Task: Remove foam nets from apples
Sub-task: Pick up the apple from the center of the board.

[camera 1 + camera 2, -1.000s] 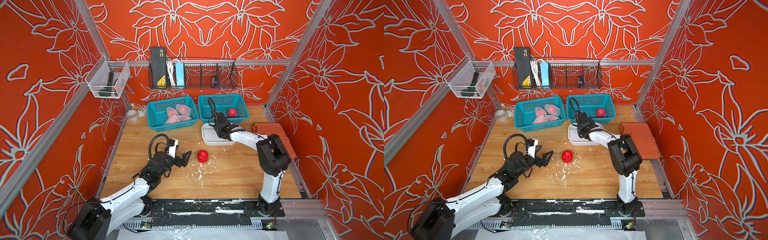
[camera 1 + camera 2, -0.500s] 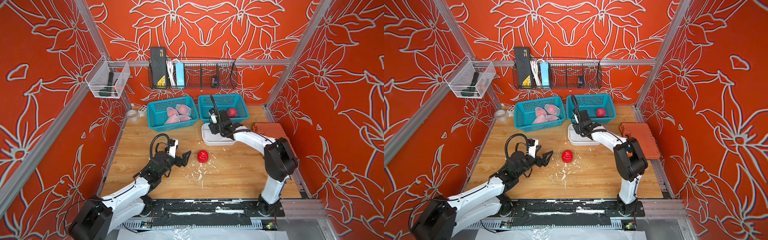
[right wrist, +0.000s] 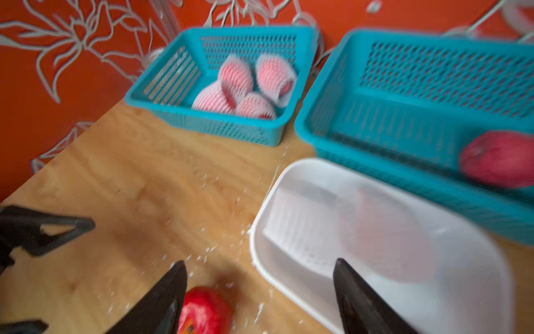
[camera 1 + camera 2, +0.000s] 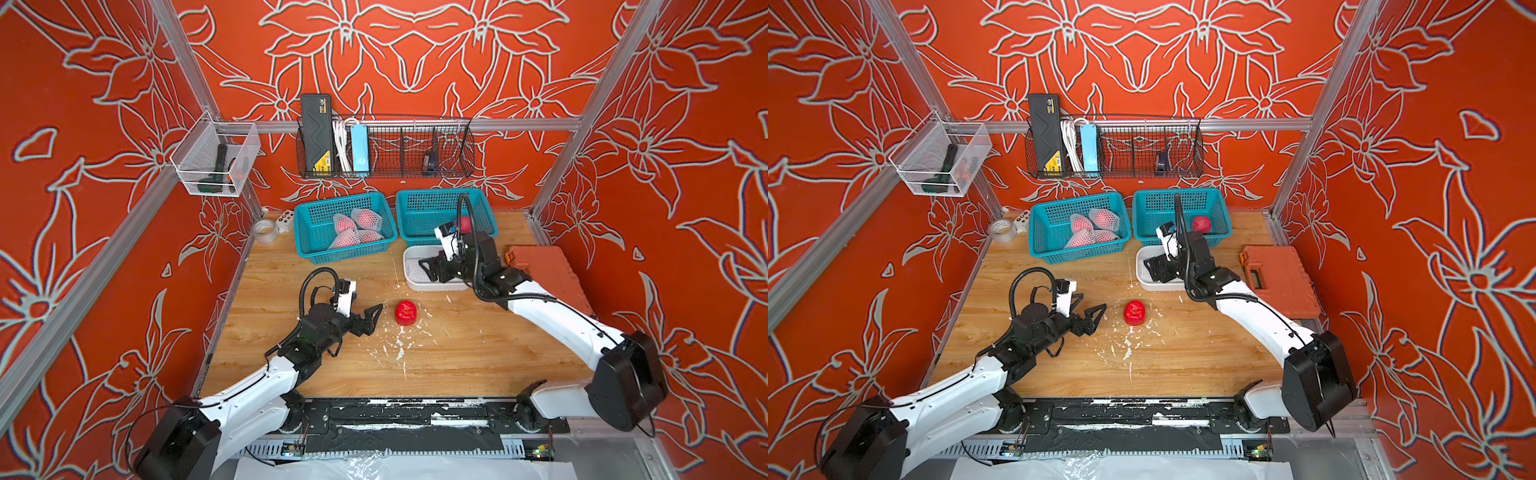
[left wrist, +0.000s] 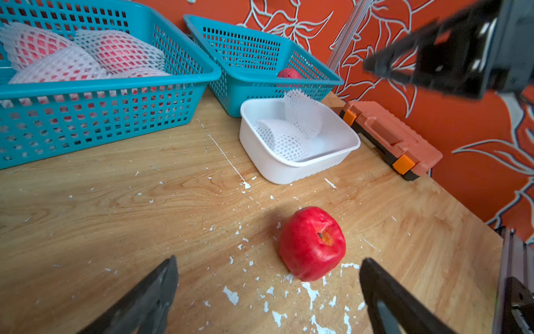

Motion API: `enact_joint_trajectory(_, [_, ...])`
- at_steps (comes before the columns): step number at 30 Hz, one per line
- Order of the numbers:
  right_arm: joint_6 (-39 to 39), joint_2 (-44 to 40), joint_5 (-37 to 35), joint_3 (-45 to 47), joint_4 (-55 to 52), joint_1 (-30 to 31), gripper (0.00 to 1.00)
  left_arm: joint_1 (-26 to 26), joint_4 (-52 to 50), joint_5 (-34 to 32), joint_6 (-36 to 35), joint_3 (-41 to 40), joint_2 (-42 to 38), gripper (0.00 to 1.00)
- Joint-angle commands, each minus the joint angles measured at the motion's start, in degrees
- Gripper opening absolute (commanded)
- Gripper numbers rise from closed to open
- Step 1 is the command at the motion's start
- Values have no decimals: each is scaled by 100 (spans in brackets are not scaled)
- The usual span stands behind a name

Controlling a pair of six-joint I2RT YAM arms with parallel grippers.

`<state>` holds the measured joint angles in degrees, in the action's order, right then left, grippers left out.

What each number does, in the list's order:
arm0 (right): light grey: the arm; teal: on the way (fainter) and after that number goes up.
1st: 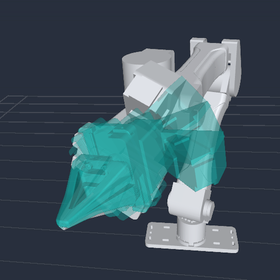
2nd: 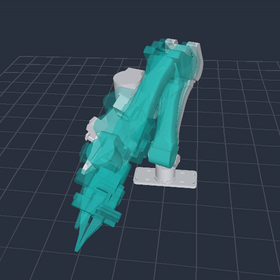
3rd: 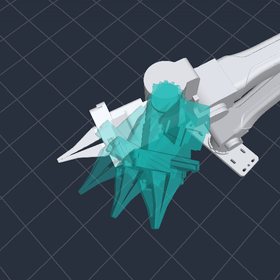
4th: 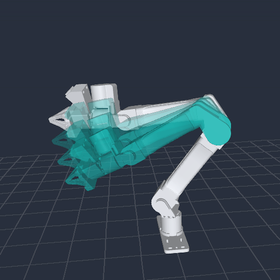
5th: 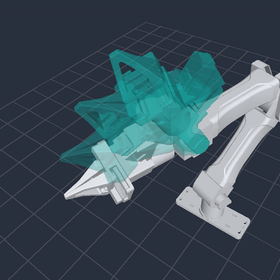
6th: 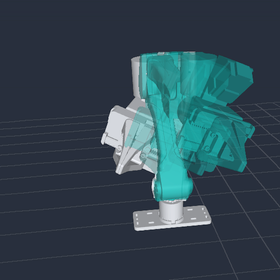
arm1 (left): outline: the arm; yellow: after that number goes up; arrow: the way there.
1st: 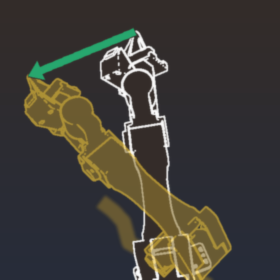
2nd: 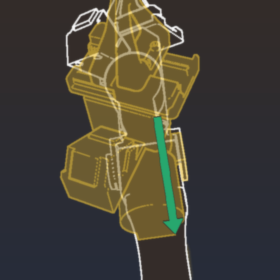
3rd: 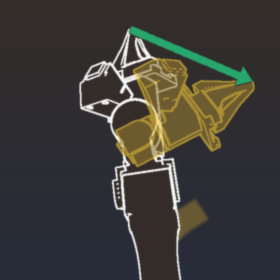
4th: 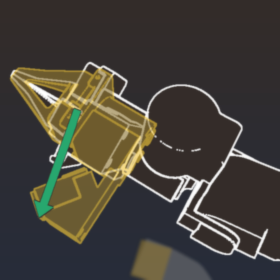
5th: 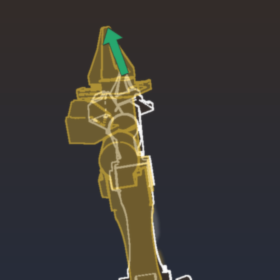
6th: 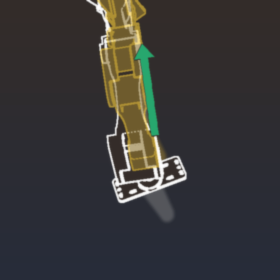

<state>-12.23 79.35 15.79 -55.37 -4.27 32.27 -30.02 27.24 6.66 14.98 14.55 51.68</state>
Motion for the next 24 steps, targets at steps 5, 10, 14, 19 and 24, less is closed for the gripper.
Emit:
enact_joint_trajectory(5, [-449, 285, 39, 771, 96, 823, 89, -71, -632, 447, 329, -103, -169, 98])
enact_joint_trajectory(10, [-563, 661, -328, 646, 14, 1114, 97, -129, -533, 477, 347, -267, -166, 98])
enact_joint_trajectory(14, [-508, 984, -896, 503, 14, 1282, 98, -136, -473, 456, 335, -249, -6, 98])
enact_joint_trajectory(19, [-297, 1410, -628, 285, 52, 1432, 97, -136, -485, 364, 299, -152, 94, 98])
enact_joint_trajectory(24, [-239, 1739, -534, 161, 55, 1521, 86, -136, -433, 251, 254, -162, 138, 98])
